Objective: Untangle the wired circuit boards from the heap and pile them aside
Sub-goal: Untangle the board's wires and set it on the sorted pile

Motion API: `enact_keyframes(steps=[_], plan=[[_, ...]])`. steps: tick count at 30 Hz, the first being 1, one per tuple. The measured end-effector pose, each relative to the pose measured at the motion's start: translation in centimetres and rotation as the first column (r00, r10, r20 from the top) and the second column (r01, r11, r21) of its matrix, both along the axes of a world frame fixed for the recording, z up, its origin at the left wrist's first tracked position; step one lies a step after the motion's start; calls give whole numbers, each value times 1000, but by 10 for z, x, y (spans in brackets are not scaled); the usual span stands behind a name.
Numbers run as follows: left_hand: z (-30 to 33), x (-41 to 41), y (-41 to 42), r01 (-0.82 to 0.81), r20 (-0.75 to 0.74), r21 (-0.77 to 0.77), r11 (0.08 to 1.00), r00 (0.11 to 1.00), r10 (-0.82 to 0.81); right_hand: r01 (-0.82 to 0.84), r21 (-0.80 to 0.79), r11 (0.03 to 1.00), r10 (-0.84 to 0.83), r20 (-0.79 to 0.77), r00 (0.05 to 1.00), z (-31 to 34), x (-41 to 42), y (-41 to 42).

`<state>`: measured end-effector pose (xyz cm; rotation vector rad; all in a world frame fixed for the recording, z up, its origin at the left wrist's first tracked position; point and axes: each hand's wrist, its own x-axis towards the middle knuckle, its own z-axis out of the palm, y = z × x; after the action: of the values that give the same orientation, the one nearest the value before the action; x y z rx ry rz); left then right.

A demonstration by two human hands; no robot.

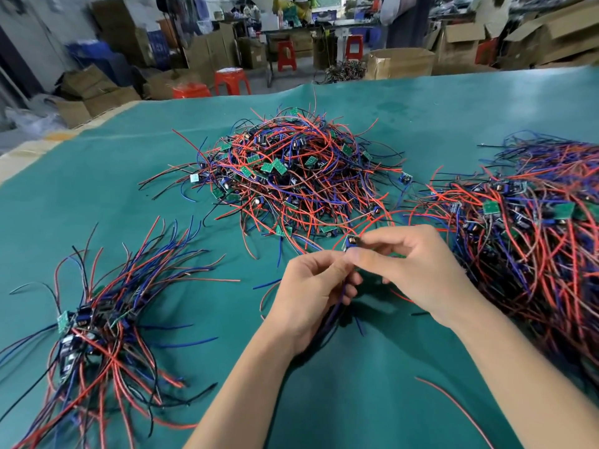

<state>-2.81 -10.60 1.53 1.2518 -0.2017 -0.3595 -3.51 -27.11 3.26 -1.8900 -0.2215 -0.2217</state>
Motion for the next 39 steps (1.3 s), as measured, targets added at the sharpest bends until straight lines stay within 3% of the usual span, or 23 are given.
enact_keyframes(steps=[5, 8, 11, 15, 18, 20, 22, 25, 26, 28, 30, 32, 33, 35, 39], plan=[[2, -3, 1, 70, 48, 110, 991, 996, -75, 32, -21, 999, -30, 75, 997, 0, 0, 1], [4, -5, 2, 157, 72, 117, 981, 984, -166, 249, -40, 968, -239, 175, 955, 6, 2, -10], [5, -7, 1, 174, 85, 120, 977, 979, -185, 510, -54, 859, -470, 314, 825, 15, 2, -29], [3, -6, -1, 115, 110, 152, 982, 985, -132, 804, -23, 594, -682, 516, 518, 24, 0, -58], [1, -4, -2, 56, 80, 124, 991, 995, -66, 901, 7, 434, -836, 377, 399, 28, -8, -99], [0, -3, -3, 45, 62, 91, 995, 997, -50, 884, -204, 421, -838, 284, 465, 27, -17, -121], [0, -2, -2, 45, 54, 72, 996, 997, -48, 841, -401, 363, -817, 296, 494, 22, -21, -131], [-1, -1, -1, 41, 46, 65, 997, 998, -44, 862, -411, 298, -805, 377, 458, 34, -25, -104], [-1, -2, -2, 41, 40, 61, 997, 998, -43, 861, -395, 320, -794, 384, 472, 41, -26, -84], [-1, -2, -2, 36, 26, 60, 998, 999, -38, 800, -392, 453, -680, 428, 595, 45, -22, -46], [0, -2, -2, 33, 16, 53, 998, 999, -33, 579, -576, 577, -445, 372, 814, 29, -15, -20], [0, -2, -1, 33, 16, 47, 998, 999, -34, 328, -790, 519, -310, 184, 933, 11, -10, -6], [0, -1, -1, 32, 17, 47, 998, 999, -32, 267, -838, 475, -321, 117, 940, 6, -8, -7], [0, -2, 0, 29, 21, 48, 998, 999, -30, 247, -840, 483, -377, 55, 925, 3, -4, -13], [0, -2, 0, 30, 16, 51, 998, 999, -30, 320, -795, 515, -382, 122, 916, 0, -2, -17]])
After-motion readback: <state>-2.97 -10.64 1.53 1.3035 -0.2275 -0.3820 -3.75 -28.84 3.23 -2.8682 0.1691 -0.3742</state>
